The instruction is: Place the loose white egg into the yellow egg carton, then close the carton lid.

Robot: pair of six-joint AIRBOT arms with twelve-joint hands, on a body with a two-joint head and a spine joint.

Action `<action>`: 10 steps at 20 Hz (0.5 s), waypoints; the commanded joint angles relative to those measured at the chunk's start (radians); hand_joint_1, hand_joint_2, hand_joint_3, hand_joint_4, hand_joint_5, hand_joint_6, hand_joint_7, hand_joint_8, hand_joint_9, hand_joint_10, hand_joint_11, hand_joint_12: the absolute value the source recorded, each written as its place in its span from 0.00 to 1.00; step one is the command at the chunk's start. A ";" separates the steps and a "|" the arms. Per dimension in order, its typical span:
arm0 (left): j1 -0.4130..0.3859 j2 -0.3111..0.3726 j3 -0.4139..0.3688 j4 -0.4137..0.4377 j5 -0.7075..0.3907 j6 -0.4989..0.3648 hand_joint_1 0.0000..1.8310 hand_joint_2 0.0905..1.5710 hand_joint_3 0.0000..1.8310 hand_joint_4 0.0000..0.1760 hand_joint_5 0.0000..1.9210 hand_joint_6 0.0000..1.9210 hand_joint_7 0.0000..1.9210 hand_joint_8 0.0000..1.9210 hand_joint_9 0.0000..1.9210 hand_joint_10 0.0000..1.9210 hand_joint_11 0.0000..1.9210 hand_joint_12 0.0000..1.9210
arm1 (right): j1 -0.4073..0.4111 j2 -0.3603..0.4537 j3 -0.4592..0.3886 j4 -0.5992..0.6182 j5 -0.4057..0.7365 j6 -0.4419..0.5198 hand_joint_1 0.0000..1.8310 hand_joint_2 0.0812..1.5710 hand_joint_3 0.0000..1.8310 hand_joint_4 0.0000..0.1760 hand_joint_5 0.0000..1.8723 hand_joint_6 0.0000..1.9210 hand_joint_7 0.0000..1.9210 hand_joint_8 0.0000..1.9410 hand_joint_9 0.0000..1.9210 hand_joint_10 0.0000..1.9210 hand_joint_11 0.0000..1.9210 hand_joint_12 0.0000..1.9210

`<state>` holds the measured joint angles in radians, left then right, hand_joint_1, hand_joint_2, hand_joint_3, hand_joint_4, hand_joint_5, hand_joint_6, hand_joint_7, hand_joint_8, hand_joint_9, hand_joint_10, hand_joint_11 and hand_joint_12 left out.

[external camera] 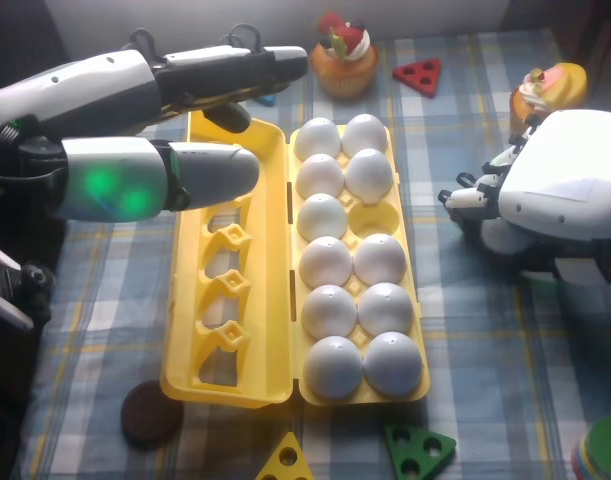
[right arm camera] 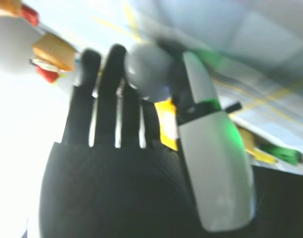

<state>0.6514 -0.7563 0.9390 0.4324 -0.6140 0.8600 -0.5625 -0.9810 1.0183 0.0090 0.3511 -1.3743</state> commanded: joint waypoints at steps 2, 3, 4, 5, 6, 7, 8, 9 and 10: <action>-0.009 0.001 0.003 -0.030 -0.107 -0.009 0.23 0.86 0.00 0.00 0.06 0.00 0.07 0.00 0.04 0.02 0.00 0.35 | 0.030 0.017 -0.024 0.002 0.086 -0.061 0.66 0.82 0.01 0.00 0.31 0.67 0.36 0.89 0.49 0.94 0.53 0.98; -0.008 0.001 0.003 -0.030 -0.107 -0.009 0.24 0.86 0.00 0.00 0.08 0.01 0.08 0.00 0.04 0.02 0.00 0.39 | 0.037 0.025 -0.036 0.002 0.099 -0.077 0.64 0.84 0.00 0.00 0.29 0.69 0.35 0.92 0.52 0.97 0.56 1.00; -0.008 0.001 0.003 -0.030 -0.107 -0.009 0.26 0.85 0.00 0.00 0.08 0.00 0.07 0.00 0.05 0.02 0.00 0.45 | 0.040 0.032 -0.046 0.002 0.115 -0.081 0.64 0.83 0.00 0.00 0.30 0.68 0.37 0.90 0.54 0.94 0.58 0.98; -0.008 0.001 0.003 -0.030 -0.106 -0.009 0.26 0.85 0.00 0.00 0.08 0.00 0.08 0.00 0.05 0.02 0.00 0.53 | 0.043 0.043 -0.057 0.002 0.139 -0.081 0.64 0.83 0.00 0.00 0.29 0.71 0.38 0.88 0.55 0.91 0.58 0.98; -0.007 0.001 0.003 -0.030 -0.105 -0.009 0.26 0.85 0.00 0.00 0.08 0.00 0.08 0.00 0.05 0.02 0.00 0.58 | 0.045 0.045 -0.061 0.001 0.143 -0.081 0.64 0.84 0.00 0.00 0.28 0.72 0.38 0.89 0.55 0.93 0.59 0.99; -0.007 0.001 0.003 -0.030 -0.105 -0.009 0.24 0.86 0.00 0.00 0.07 0.00 0.06 0.00 0.03 0.02 0.00 0.50 | 0.045 0.045 -0.061 0.001 0.143 -0.081 0.64 0.82 0.00 0.00 0.29 0.71 0.40 0.84 0.55 0.88 0.59 0.96; -0.004 0.001 0.003 -0.031 -0.103 -0.009 0.24 0.86 0.00 0.00 0.08 0.00 0.05 0.00 0.02 0.01 0.00 0.42 | 0.056 0.050 -0.071 -0.011 0.156 -0.081 0.65 0.81 0.00 0.00 0.31 0.70 0.42 0.82 0.56 0.84 0.59 0.94; -0.002 0.002 0.003 -0.032 -0.103 -0.009 0.24 0.86 0.00 0.00 0.09 0.00 0.06 0.00 0.03 0.01 0.00 0.38 | 0.066 0.051 -0.075 -0.022 0.160 -0.081 0.65 0.81 0.00 0.00 0.31 0.71 0.42 0.80 0.57 0.82 0.60 0.93; 0.000 0.002 0.003 -0.034 -0.102 -0.009 0.25 0.85 0.00 0.00 0.10 0.00 0.06 0.00 0.03 0.01 0.00 0.43 | 0.081 0.049 -0.080 -0.035 0.162 -0.081 0.65 0.80 0.00 0.00 0.31 0.70 0.43 0.79 0.59 0.82 0.62 0.93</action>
<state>0.6586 -0.7567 0.9390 0.4305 -0.6117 0.8597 -0.4885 -0.9375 0.9401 -0.0212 0.3893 -1.4460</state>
